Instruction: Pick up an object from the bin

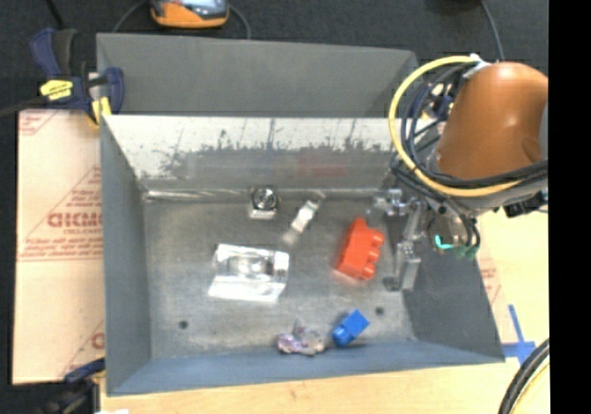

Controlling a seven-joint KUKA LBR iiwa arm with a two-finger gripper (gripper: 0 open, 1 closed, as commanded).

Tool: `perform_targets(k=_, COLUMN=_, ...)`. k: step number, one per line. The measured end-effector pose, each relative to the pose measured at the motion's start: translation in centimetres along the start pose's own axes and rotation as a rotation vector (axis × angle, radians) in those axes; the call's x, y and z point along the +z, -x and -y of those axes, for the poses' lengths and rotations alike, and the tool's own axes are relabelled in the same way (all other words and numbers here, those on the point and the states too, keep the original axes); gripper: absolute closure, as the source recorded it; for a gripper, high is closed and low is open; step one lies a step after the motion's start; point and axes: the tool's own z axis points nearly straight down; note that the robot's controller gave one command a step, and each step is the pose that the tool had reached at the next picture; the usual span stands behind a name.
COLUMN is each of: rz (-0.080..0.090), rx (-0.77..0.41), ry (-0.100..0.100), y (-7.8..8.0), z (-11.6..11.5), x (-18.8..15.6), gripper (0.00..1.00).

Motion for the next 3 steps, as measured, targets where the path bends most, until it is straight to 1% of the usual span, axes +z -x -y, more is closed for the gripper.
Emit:
perform_targets(k=1, rz=0.021, rx=-0.413, ry=-0.005, y=7.0, z=5.5, x=15.7, gripper=0.00)
perform_targets(k=2, rz=0.011, rx=-0.581, ry=-0.004, y=7.3, z=4.7, x=12.9, gripper=0.00)
perform_targets(k=3, rz=0.010, rx=-0.914, ry=-0.005, y=7.7, z=5.4, x=13.0, gripper=0.00)
